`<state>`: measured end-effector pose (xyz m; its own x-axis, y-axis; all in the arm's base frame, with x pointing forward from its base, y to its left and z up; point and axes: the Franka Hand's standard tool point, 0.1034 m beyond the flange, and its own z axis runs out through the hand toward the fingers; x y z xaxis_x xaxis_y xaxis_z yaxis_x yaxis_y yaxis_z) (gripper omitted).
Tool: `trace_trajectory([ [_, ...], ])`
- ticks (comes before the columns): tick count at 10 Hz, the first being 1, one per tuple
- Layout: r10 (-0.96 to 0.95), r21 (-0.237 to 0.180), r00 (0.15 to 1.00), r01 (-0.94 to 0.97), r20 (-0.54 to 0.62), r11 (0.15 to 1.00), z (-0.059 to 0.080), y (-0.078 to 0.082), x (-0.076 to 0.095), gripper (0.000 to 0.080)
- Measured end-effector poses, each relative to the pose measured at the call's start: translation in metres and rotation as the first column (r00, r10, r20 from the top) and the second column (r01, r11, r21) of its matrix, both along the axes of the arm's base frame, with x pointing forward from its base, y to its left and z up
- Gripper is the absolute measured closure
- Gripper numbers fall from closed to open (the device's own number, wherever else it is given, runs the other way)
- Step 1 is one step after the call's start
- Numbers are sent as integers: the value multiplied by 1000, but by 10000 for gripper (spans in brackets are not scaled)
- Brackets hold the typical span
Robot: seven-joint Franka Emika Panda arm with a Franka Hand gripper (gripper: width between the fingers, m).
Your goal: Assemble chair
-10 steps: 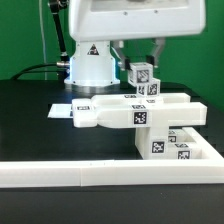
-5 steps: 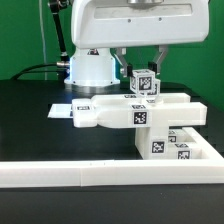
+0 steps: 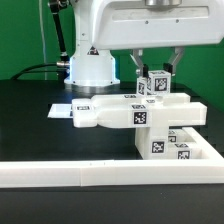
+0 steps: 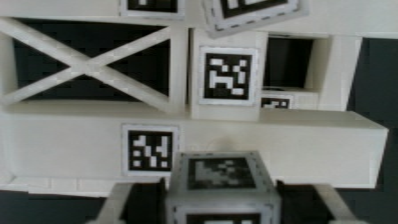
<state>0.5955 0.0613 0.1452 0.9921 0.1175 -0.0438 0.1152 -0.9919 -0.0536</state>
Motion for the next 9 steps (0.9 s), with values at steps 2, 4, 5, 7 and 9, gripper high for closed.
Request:
trace_trajectory([
  [2,-1,0,1000,1,-1,1000,0,-1,0,509],
  [4,1,-3,1000,-1,6,1000,-6,1,-3,509],
  [5,1,-4,1000,-1,2,1000,-8,1,-4,509],
  [7,-3,-4,1000,3,0,1000,-9,2,-4,509],
  [9,-6,-4,1000,6,0,1000,-11,4,-4,509],
])
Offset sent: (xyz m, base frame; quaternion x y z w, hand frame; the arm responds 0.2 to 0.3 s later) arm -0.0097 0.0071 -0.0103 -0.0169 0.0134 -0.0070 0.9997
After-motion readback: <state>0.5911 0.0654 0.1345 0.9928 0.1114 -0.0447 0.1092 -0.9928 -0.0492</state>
